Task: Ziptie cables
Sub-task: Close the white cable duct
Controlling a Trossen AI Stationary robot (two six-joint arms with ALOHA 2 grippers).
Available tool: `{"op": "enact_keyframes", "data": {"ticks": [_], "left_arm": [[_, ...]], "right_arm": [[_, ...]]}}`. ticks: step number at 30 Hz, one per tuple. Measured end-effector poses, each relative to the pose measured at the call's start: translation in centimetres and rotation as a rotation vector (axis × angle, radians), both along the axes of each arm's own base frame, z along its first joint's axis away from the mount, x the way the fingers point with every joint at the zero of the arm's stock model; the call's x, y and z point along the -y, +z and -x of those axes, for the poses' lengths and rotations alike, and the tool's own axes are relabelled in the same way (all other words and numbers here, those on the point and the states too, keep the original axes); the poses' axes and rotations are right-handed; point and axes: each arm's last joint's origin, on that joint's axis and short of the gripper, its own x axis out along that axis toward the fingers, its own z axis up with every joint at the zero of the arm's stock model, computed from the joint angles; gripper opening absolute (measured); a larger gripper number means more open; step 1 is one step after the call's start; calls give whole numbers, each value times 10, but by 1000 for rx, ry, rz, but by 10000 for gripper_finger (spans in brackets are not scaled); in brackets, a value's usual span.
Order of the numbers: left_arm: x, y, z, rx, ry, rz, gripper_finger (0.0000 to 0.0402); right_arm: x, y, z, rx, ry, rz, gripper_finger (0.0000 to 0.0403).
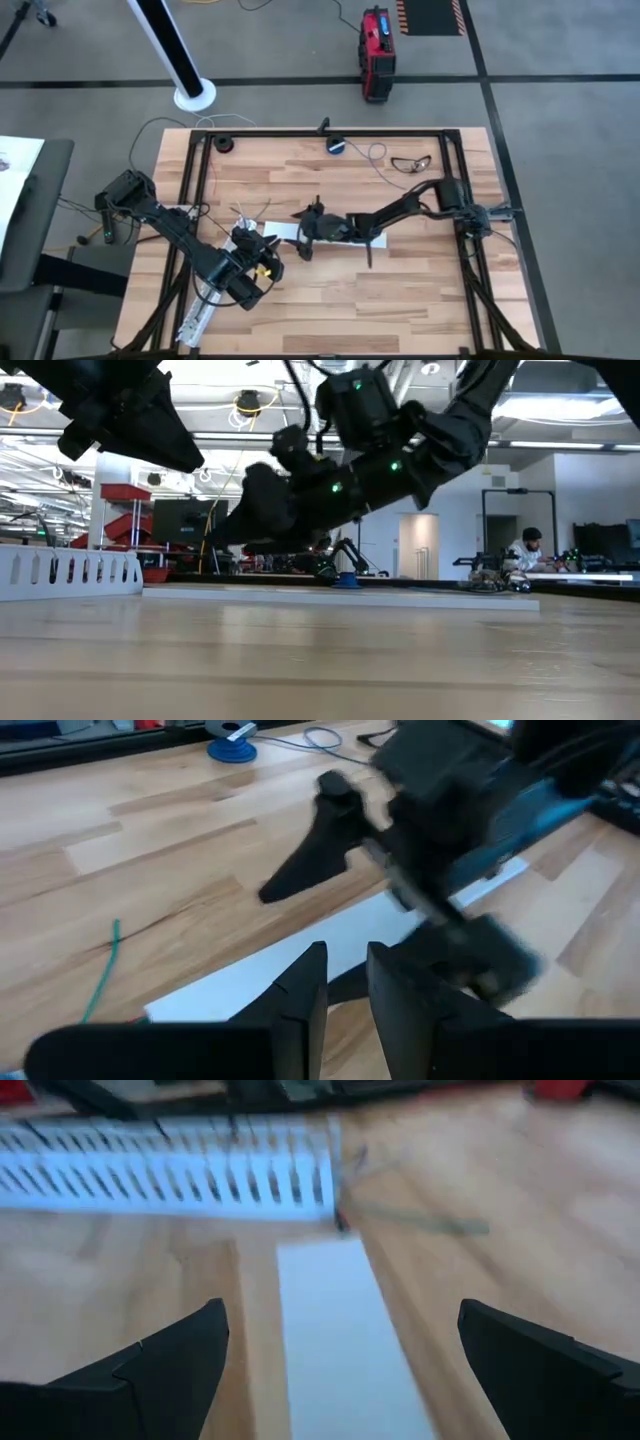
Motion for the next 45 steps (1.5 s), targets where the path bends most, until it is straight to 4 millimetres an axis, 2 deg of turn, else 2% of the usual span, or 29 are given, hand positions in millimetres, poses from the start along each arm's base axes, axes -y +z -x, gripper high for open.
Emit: {"op": "enact_keyframes", "data": {"ticks": [3, 7, 18, 28, 39, 45], "left_arm": [[-3, -9, 3, 10, 12, 13, 70], [-4, -20, 5, 52, 16, 49, 70], [-3, -24, 4, 77, 6, 58, 70], [-3, -23, 4, 78, 5, 49, 70], [-3, -23, 4, 72, -1, 31, 70], [-3, -23, 4, 74, 0, 29, 70]], "right_arm": [[0, -21, 2, -59, -3, -2, 382], [0, -27, 1, -58, 6, -8, 382], [6, -30, 2, -96, 33, -6, 380], [9, -31, 3, -114, 42, -22, 351], [10, -33, 3, -128, 43, -16, 342], [10, -35, 5, -147, 39, -12, 319]]}}
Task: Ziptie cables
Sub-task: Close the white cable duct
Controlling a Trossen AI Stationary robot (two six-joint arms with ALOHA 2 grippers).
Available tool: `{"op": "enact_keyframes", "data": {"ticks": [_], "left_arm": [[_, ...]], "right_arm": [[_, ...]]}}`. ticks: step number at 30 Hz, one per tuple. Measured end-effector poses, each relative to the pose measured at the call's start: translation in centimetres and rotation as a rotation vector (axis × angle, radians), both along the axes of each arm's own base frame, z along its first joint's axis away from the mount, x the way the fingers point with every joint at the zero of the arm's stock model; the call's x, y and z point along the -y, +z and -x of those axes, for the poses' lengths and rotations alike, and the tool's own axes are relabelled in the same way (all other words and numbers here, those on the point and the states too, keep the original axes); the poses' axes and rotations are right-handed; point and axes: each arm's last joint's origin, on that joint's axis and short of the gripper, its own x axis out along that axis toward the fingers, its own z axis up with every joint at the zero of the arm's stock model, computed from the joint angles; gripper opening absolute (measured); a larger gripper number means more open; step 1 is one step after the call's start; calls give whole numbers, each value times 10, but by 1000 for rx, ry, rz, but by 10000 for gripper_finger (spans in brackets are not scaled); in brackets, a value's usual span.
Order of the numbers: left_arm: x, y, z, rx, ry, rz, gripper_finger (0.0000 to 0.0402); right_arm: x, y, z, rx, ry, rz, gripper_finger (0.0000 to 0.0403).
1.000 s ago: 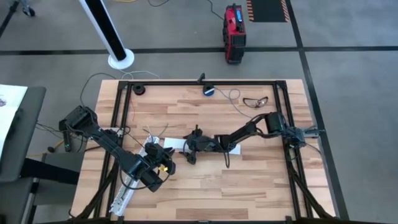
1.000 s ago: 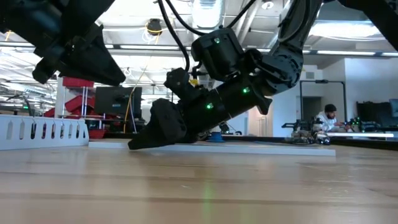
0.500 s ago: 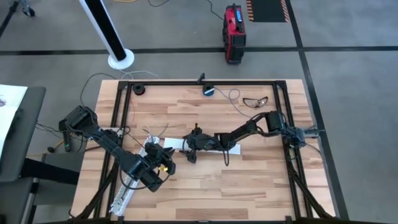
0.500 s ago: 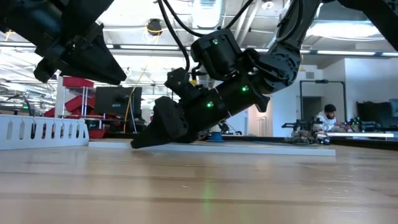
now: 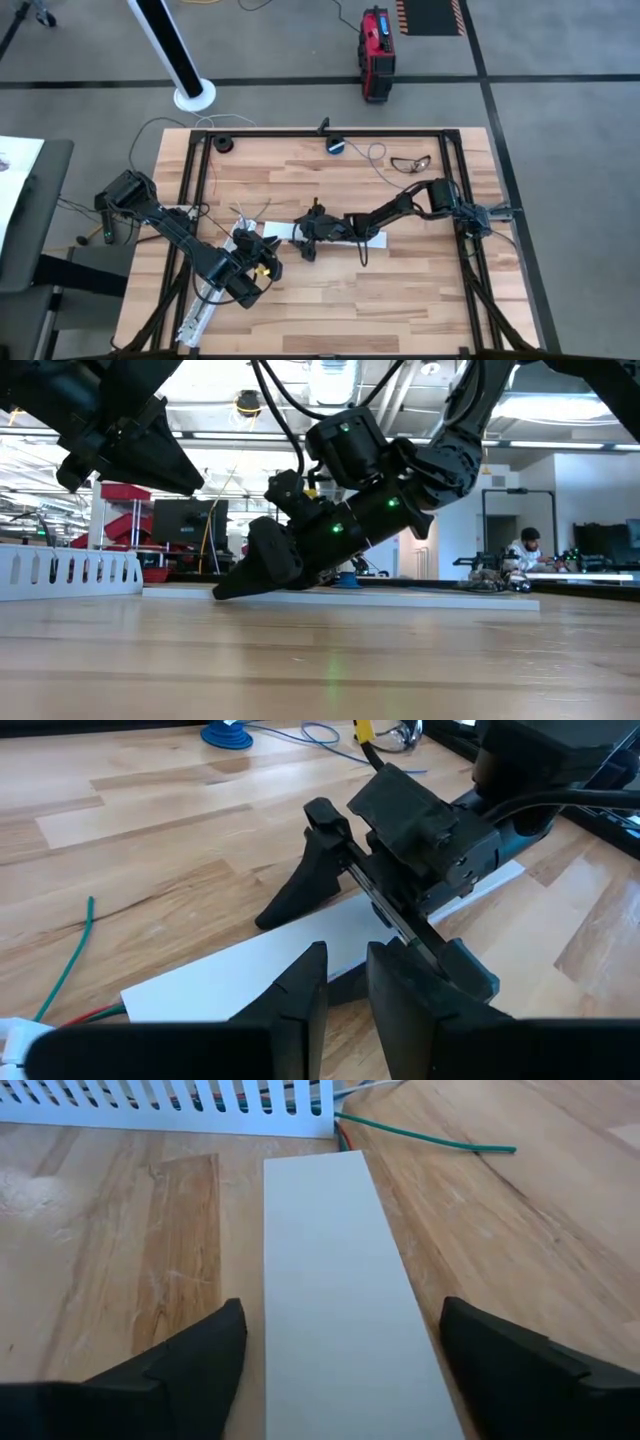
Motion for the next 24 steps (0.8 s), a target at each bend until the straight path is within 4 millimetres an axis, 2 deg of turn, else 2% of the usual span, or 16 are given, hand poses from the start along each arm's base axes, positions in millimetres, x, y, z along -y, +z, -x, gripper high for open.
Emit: {"op": "enact_keyframes", "data": {"ticks": [10, 16, 24], "left_arm": [[0, 0, 0, 2, 1, -2, 70], [0, 0, 0, 3, 1, -2, 70], [1, 0, -1, 12, 1, 4, 70]], "right_arm": [[0, -3, 4, -3, -4, 7, 281], [0, -4, 4, -7, -7, 16, 223], [-4, -4, 5, -8, 1, 24, 223]]}}
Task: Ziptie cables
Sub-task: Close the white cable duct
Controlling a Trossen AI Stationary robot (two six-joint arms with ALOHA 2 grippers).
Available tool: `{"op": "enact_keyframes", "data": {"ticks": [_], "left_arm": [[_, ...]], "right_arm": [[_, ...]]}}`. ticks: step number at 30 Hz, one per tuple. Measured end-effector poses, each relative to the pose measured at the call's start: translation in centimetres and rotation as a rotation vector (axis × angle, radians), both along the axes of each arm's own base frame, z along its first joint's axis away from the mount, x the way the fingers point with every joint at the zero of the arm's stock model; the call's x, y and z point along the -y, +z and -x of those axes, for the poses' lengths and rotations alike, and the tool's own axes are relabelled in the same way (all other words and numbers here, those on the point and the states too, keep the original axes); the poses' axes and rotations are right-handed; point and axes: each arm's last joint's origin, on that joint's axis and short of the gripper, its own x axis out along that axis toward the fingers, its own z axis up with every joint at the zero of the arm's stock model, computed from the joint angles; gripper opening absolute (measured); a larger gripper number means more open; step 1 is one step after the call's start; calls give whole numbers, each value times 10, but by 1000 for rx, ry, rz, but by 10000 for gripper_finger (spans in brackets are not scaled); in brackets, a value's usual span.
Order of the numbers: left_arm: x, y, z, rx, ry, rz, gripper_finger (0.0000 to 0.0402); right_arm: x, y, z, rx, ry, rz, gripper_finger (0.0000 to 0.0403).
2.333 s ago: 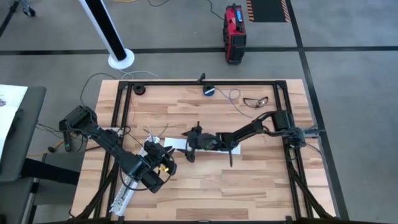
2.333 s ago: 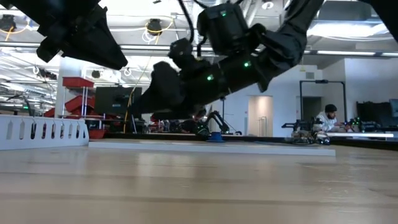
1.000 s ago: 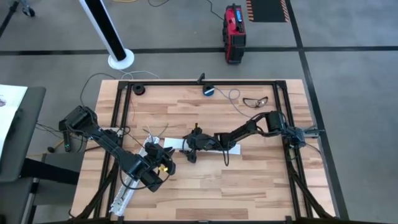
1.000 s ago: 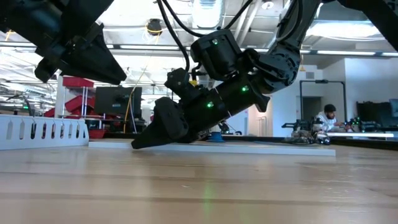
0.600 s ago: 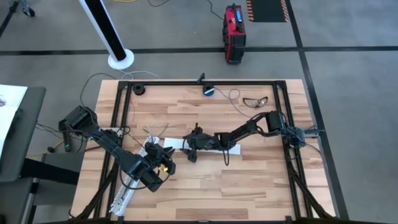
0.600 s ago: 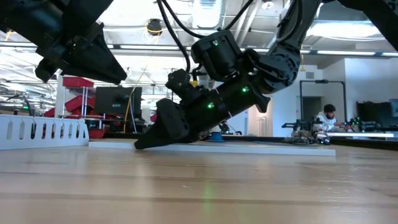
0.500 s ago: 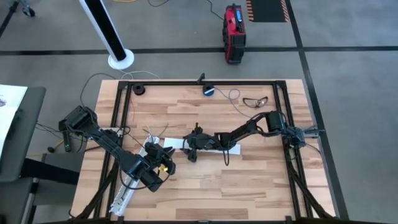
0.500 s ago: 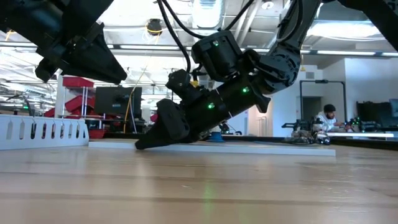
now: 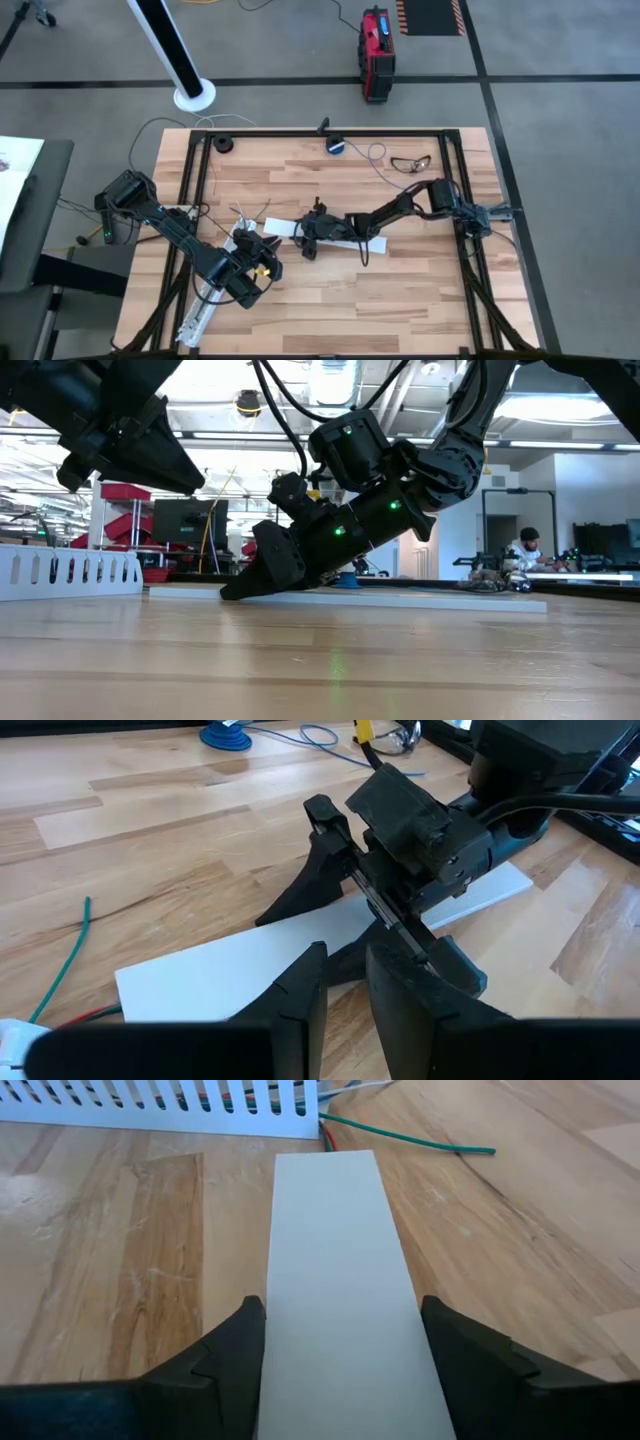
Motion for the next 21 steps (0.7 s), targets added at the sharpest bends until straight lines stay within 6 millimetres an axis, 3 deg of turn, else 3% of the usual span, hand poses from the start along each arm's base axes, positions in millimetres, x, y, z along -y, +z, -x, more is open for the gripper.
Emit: {"op": "enact_keyframes", "data": {"ticks": [15, 21], "left_arm": [[0, 28, -2, 73, -4, -37, 70], [-12, 39, 14, -23, -14, -25, 70]], "right_arm": [[-6, 27, 3, -1, 7, 16, 223], [-5, 55, 6, 6, 23, 94, 223]]}}
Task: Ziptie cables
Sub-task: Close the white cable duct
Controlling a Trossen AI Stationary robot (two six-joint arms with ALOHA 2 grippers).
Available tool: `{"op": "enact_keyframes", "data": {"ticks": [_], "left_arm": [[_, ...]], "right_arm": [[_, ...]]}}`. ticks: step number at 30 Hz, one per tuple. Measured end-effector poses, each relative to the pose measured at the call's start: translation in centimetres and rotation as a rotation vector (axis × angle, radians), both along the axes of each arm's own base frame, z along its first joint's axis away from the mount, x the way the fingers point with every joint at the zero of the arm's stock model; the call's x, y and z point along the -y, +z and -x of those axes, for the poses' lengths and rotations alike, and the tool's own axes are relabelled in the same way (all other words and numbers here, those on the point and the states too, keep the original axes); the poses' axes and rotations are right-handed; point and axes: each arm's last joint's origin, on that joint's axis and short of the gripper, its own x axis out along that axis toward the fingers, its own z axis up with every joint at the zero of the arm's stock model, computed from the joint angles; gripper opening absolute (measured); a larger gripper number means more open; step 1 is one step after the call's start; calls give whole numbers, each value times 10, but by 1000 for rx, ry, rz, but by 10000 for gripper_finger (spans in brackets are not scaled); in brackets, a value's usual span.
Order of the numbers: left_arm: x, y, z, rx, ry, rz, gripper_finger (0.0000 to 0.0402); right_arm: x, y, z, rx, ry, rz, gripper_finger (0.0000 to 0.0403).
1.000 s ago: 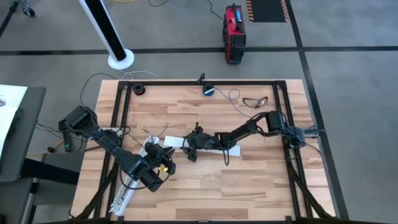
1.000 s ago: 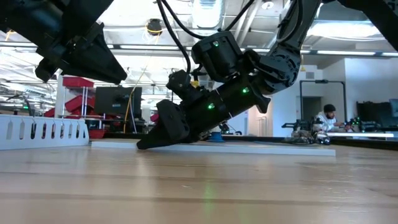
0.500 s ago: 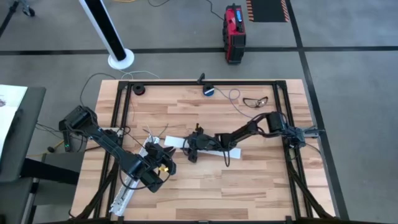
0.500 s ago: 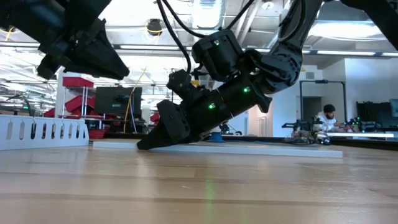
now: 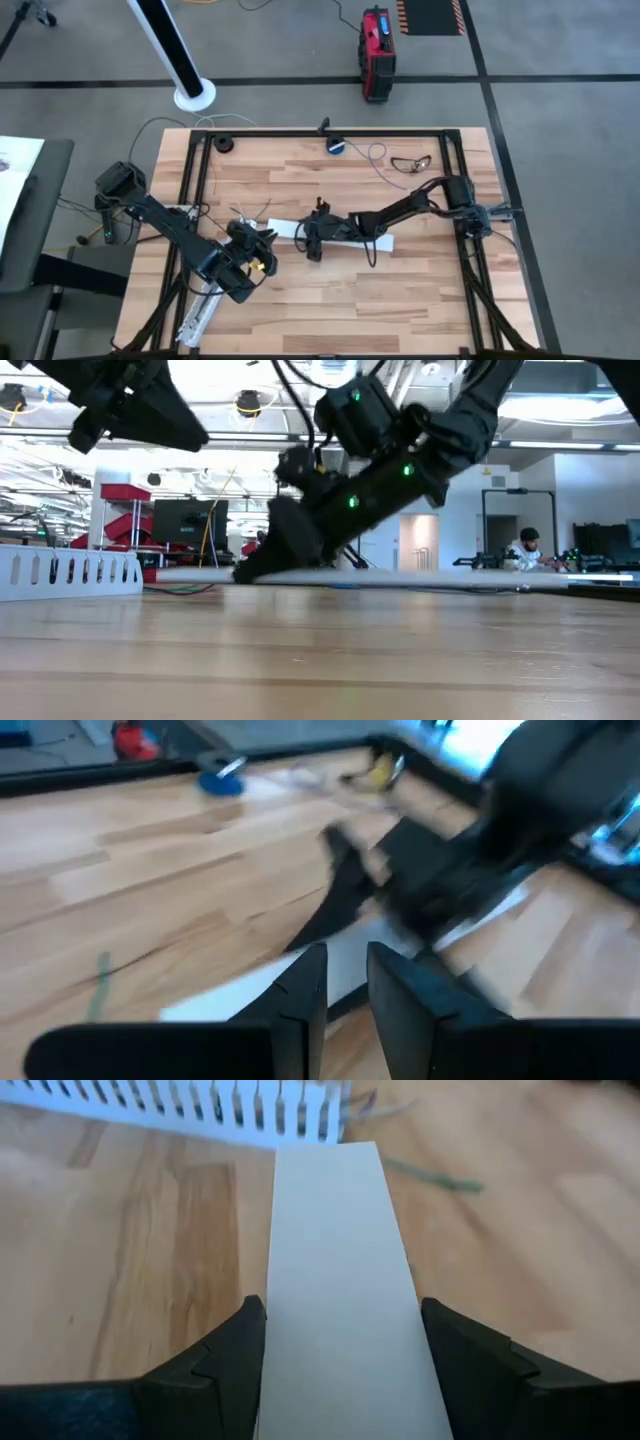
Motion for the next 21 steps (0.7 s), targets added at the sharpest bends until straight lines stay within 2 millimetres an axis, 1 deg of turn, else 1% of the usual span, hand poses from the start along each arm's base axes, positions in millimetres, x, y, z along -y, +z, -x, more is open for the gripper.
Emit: {"op": "enact_keyframes", "data": {"ticks": [2, 4, 6, 8, 10, 13, 16, 17, 19, 21], "left_arm": [[-4, -1, 6, -55, 8, 24, 70], [-6, -5, 10, -149, -1, 53, 70], [-6, -13, 16, -247, -22, 70, 70], [-7, -25, 25, -303, -15, 78, 70], [-14, -36, 35, -308, 62, 115, 69], [-29, -49, 54, -248, 272, 168, 64], [-40, -58, 66, -199, 407, 197, 59], [-43, -60, 70, -225, 448, 205, 58], [-46, -67, 72, -277, 474, 242, 57], [-45, -72, 71, -235, 473, 286, 57]], "right_arm": [[1, 8, 1, 7, 2, 16, 223], [2, 16, 2, 5, -3, 18, 223], [3, 27, 5, 9, -6, 23, 223], [5, 39, 7, 17, -13, 38, 223], [6, 51, 11, 5, -10, 74, 223], [10, 67, 17, -8, -2, 105, 223], [13, 84, 24, -5, 1, 124, 223], [14, 89, 26, -11, 1, 131, 223], [15, 98, 31, -6, 2, 134, 223], [15, 107, 35, -3, 2, 135, 223]]}}
